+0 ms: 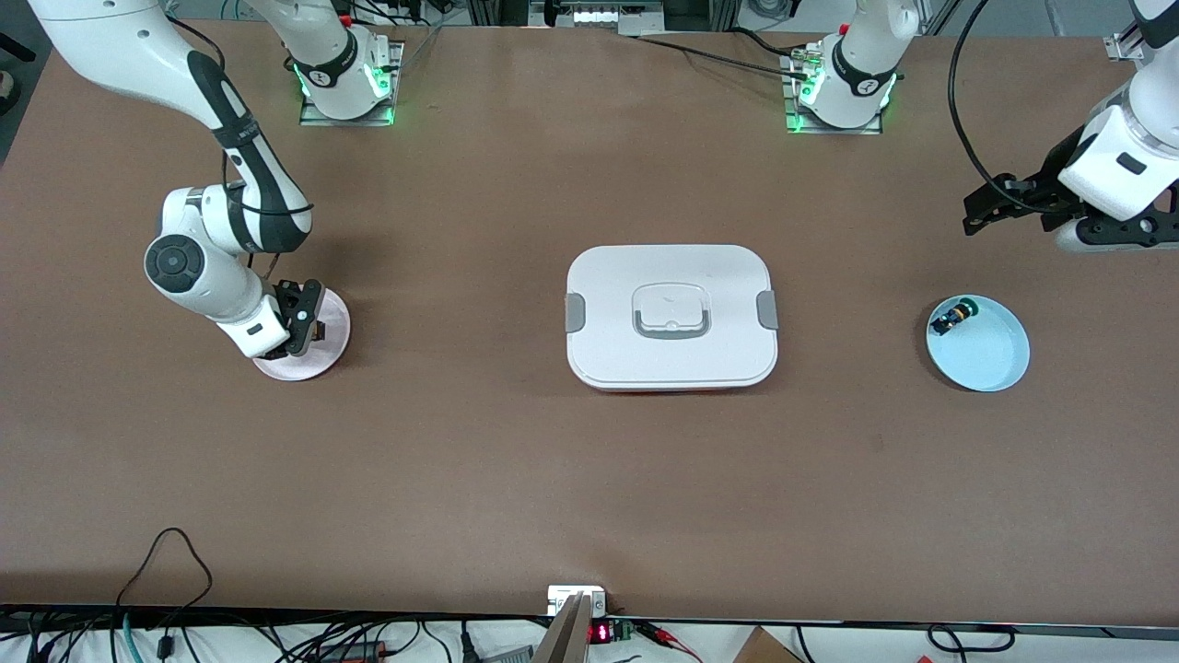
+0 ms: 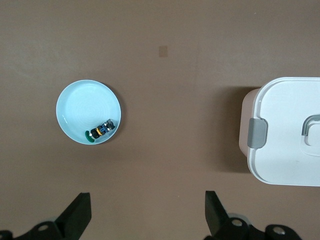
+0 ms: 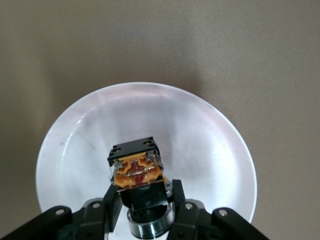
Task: Transfer orange switch to right arm and place
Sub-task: 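Carry the switch with the right gripper over the white plate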
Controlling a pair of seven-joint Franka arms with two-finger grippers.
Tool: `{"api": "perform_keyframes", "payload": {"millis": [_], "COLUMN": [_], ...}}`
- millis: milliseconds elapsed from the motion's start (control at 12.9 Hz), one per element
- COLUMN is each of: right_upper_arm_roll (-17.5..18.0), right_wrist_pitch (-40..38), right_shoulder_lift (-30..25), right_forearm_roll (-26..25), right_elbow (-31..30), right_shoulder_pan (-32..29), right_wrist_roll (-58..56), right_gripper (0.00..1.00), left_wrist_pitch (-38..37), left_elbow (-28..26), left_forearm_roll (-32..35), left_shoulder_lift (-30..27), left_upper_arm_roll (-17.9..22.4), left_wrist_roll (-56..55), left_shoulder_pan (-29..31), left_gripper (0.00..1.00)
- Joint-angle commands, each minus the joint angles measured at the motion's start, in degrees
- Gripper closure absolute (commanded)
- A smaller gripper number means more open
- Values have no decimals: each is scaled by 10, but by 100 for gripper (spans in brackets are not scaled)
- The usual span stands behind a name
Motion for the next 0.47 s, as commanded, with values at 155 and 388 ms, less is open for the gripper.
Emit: {"api": "perform_keyframes", "payload": {"millis": [155, 388], "right_upper_arm_roll": [7, 8], "right_wrist_pitch": [24, 20], "right_shoulder_lift": [4, -10], "right_forearm_roll": [1, 5], "right_elbow": [-6, -1], "right_shoulder_pan": [-18, -21], "right_wrist_roll": [-14, 24], "right_gripper": [34, 0], "left_wrist_pitch": [-5, -5], "left_elbow": [-1, -6], "left_forearm_roll": [4, 7], "left_shoulder_lift": [-15, -26], "left_upper_arm_roll": [33, 45], "left_wrist_roll": [-6, -15], "left_shoulder_pan": [-43, -64], "left_gripper": [0, 0]}}
